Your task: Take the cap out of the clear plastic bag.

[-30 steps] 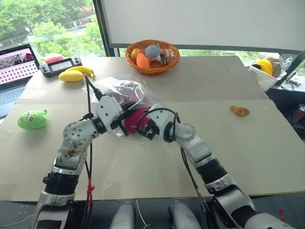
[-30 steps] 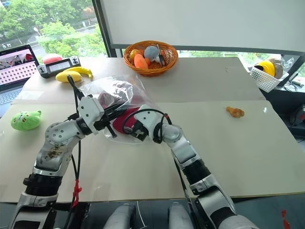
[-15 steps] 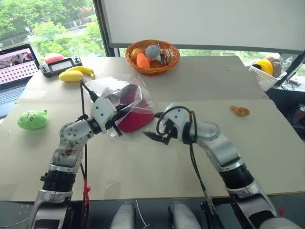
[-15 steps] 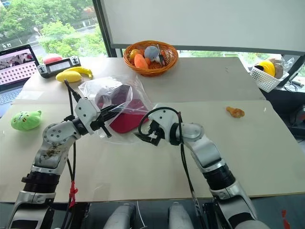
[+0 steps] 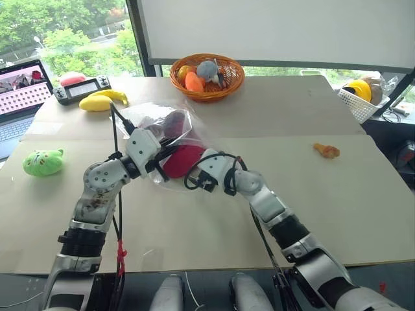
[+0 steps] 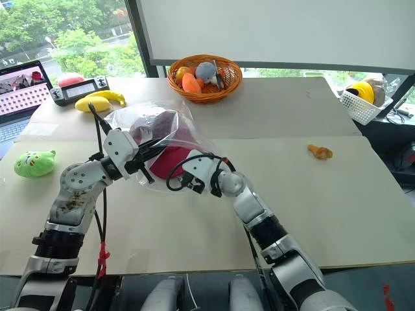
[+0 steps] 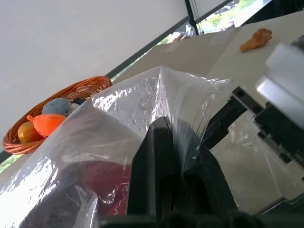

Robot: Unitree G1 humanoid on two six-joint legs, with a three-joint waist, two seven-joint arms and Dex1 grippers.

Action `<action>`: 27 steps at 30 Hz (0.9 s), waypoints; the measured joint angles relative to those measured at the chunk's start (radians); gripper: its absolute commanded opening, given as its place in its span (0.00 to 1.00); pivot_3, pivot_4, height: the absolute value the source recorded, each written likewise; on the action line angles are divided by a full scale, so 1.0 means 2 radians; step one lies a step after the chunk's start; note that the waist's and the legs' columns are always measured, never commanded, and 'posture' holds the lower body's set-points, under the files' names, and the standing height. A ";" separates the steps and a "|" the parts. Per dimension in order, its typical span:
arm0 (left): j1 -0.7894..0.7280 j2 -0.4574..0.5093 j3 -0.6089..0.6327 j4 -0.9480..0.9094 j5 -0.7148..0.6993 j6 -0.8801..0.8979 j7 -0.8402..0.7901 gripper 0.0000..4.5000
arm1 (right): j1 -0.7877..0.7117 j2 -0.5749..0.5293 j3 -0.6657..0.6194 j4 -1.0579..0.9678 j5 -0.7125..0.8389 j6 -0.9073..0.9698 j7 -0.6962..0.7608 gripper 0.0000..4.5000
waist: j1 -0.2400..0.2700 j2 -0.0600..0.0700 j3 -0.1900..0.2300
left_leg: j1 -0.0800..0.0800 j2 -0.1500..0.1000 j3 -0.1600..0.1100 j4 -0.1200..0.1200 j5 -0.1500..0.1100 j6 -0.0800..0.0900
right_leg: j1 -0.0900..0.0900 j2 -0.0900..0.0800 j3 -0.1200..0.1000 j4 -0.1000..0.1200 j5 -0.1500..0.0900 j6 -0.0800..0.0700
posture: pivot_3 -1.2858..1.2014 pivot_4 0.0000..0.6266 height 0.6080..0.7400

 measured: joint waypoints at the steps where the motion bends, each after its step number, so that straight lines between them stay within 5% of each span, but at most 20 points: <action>1: 0.000 -0.001 0.000 0.000 0.000 0.000 0.000 0.01 | -0.006 0.002 0.004 0.018 -0.012 -0.012 -0.013 1.00 | 0.000 0.000 0.000 | 0.000 0.000 0.000 0.000 0.000 0.000 | 0.000 0.000 0.000 0.000 0.000 0.000 | 0.52 0.24 0.94; 8: 0.000 -0.002 -0.001 0.001 0.000 0.000 -0.004 0.01 | -0.045 0.029 0.017 0.105 -0.068 -0.081 -0.071 1.00 | -0.001 0.000 0.000 | 0.000 0.000 0.000 0.000 0.000 0.000 | 0.000 0.000 0.000 0.000 0.000 0.000 | 0.52 0.24 0.94; 22: 0.000 -0.005 -0.002 0.001 0.001 -0.001 -0.004 0.00 | -0.054 0.054 0.014 0.146 -0.086 -0.119 -0.084 0.03 | -0.001 0.000 0.000 | 0.001 0.000 0.000 0.000 0.000 0.000 | 0.000 0.000 0.000 0.000 0.000 0.000 | 0.52 0.24 0.94; 27: 0.000 -0.005 -0.002 0.001 0.002 -0.002 -0.004 0.00 | -0.054 0.049 0.013 0.135 -0.103 -0.123 -0.094 0.01 | -0.001 0.000 0.000 | 0.002 0.000 0.000 0.000 0.000 0.000 | 0.001 0.000 0.000 0.001 0.000 0.000 | 0.52 0.24 0.94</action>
